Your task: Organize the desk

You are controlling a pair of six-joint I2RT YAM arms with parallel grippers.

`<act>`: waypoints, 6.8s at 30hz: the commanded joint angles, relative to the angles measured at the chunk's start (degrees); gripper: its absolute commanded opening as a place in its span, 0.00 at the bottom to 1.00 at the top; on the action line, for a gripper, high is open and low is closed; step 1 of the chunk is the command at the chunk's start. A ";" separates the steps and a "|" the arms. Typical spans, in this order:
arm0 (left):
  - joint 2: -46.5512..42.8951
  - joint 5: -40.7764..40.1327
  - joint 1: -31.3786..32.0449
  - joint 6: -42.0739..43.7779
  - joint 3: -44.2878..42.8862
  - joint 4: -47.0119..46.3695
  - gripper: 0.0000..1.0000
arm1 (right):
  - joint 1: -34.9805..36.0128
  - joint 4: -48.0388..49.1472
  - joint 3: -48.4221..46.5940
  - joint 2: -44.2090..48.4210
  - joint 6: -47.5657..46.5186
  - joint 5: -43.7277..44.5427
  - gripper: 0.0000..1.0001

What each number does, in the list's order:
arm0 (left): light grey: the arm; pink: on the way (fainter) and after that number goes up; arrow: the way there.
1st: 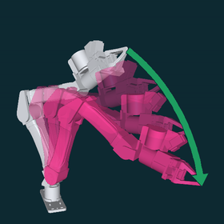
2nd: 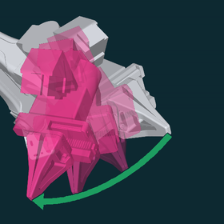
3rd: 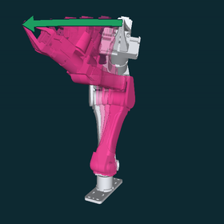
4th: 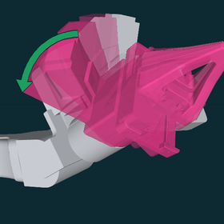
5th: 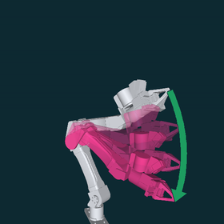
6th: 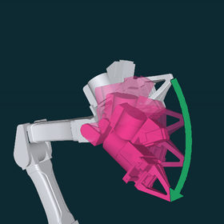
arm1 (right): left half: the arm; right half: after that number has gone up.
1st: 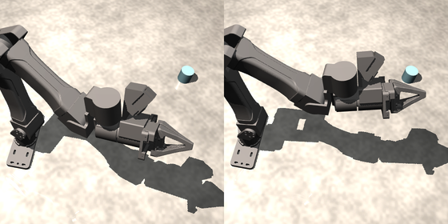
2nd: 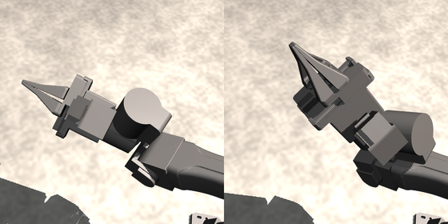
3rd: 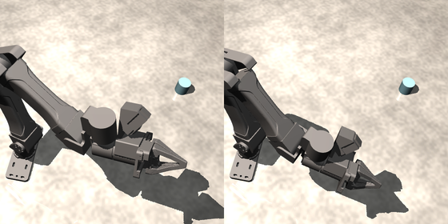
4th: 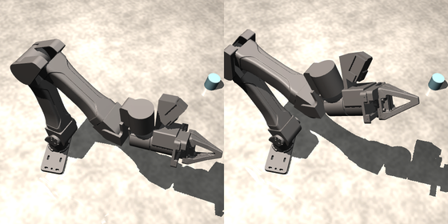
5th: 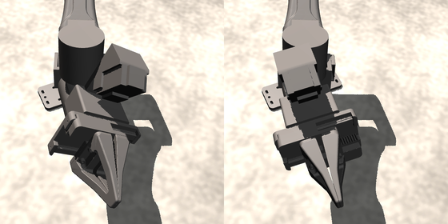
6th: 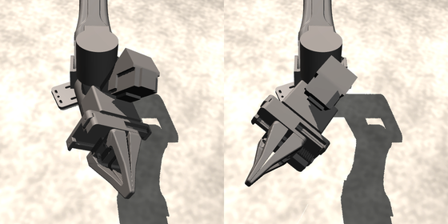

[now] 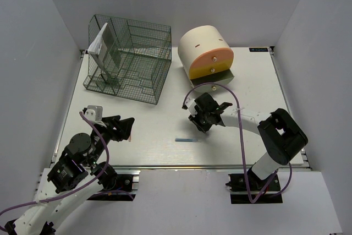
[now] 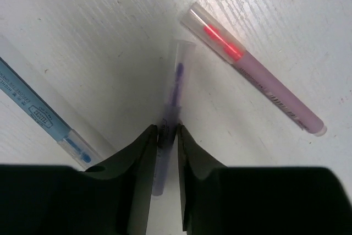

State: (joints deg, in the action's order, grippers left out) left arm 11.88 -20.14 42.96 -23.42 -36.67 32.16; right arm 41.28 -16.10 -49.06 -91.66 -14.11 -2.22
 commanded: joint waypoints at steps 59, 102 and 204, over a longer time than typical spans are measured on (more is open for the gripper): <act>2.45 -1.13 0.37 -0.40 0.28 0.44 0.74 | -12.27 9.94 -21.25 -7.13 -66.40 7.58 0.24; 64.40 4.32 -20.18 -2.86 -4.99 1.24 0.56 | -27.65 3.18 -2.62 29.61 -1.80 -53.68 0.69; 82.28 29.88 -1.04 27.83 -38.68 -44.58 0.24 | -41.47 -10.58 0.99 31.82 -36.79 -59.42 0.60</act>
State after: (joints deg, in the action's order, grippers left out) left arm 105.60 5.89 42.50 11.40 -78.24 -14.37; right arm -3.60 -14.46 -44.84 -56.62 -31.42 -65.43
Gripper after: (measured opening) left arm 0.284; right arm 0.596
